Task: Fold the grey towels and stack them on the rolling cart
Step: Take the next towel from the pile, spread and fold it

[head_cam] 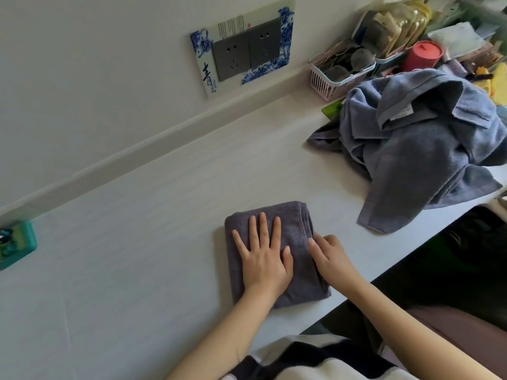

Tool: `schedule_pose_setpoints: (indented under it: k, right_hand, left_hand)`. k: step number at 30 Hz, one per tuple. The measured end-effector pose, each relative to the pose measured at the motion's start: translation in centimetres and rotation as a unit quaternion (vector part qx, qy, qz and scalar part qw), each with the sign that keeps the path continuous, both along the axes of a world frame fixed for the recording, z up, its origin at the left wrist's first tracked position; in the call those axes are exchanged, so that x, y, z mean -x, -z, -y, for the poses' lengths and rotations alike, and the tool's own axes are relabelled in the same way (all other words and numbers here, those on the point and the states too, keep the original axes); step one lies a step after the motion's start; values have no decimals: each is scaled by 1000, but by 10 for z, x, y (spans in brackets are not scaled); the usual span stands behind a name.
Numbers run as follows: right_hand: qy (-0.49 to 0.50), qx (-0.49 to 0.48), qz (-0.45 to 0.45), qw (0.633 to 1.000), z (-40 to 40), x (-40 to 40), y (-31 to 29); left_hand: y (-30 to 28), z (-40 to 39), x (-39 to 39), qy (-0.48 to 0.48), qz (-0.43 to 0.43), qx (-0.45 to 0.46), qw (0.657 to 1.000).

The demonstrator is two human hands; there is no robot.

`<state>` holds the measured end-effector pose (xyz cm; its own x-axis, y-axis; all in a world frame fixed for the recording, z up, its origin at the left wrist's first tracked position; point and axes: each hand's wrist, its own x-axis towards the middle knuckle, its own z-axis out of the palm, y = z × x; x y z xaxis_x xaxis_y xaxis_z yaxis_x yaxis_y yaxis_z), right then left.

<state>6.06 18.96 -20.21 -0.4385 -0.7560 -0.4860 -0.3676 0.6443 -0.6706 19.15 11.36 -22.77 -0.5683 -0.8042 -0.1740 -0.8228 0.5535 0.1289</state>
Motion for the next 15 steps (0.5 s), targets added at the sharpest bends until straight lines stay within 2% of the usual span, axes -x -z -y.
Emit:
schedule_pose_setpoints:
  k: [2,5,7,9,10,11,12,13,14,15]
  right_hand:
    - [-30,-27,-43,998,1,-1,5]
    - [-33,-36,-65,997,11,-2,7]
    - [-5,-38,-35,999,20,0,6]
    - [29,-45,10,998,30,-1,5]
    - [52,-51,32,997,33,-1,4]
    - [59,-57,51,995,40,-4,2]
    - [62,-68,69,993,46,-6,0]
    - [62,-80,92,991,51,-8,-2]
    - [46,-81,119,988,58,-14,-5]
    - [35,-78,152,985,64,-19,-7]
  left_hand:
    - [-1,4,4,12,-11,1,1000]
    - [0,15,-7,21,-115,22,993]
    - [-1,23,-24,-51,-210,22,976]
    - [-11,23,-47,-205,-246,-32,947]
    - [-15,22,-55,-282,-267,-123,913]
    - [-20,24,-64,-353,-306,-236,852]
    - [-25,26,-70,-402,-348,-338,777]
    - [-29,28,-75,-428,-377,-407,713]
    - [-32,30,-85,-442,-396,-441,673]
    - [-37,32,-93,-445,-416,-458,647]
